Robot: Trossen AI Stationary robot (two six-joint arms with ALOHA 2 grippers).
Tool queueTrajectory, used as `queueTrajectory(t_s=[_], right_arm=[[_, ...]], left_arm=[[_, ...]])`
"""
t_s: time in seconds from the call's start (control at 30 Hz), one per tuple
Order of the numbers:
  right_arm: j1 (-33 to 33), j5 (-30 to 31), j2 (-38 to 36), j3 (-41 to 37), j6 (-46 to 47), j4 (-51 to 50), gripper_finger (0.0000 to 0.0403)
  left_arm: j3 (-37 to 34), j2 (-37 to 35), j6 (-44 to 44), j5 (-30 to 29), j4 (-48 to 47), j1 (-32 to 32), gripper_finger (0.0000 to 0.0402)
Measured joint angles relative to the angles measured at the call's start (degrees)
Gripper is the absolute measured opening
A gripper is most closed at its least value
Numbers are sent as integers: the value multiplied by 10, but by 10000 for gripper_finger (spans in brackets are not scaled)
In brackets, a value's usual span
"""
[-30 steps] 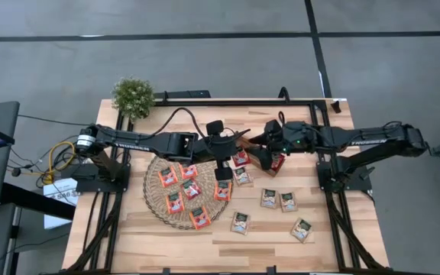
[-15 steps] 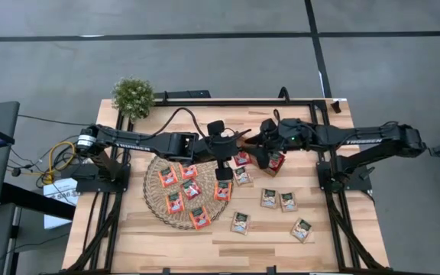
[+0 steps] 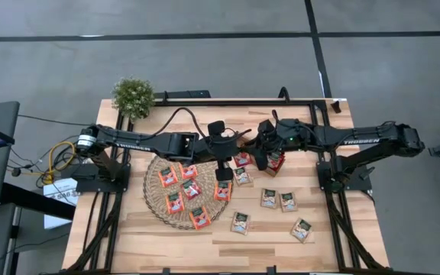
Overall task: Pick & Place Tea
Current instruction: Put the red tea bag into the right section of the wooden organizer
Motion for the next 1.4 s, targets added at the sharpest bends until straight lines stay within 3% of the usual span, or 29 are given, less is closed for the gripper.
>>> queueTrajectory(t_s=[0.1, 0.67, 0.93, 1.1, 1.2, 1.4], right_arm=[[0, -1, 0, 0, -12, -1, 7], [0, 9, 0, 0, -9, -5, 0], [0, 62, 0, 0, -9, -28, 0], [0, 81, -5, 0, -9, -44, 0], [0, 89, -19, -1, -8, -82, 0], [11, 168, -62, 0, 40, -172, 0]], left_arm=[[0, 0, 0, 0, 0, 0, 0], [0, 0, -13, 4, 1, 0, 5], [0, 0, -36, 4, 2, -1, 83], [0, 0, -39, -44, -15, 0, 137], [0, -2, -39, -46, -48, 0, 152], [0, -3, -61, -41, -171, 6, 156]])
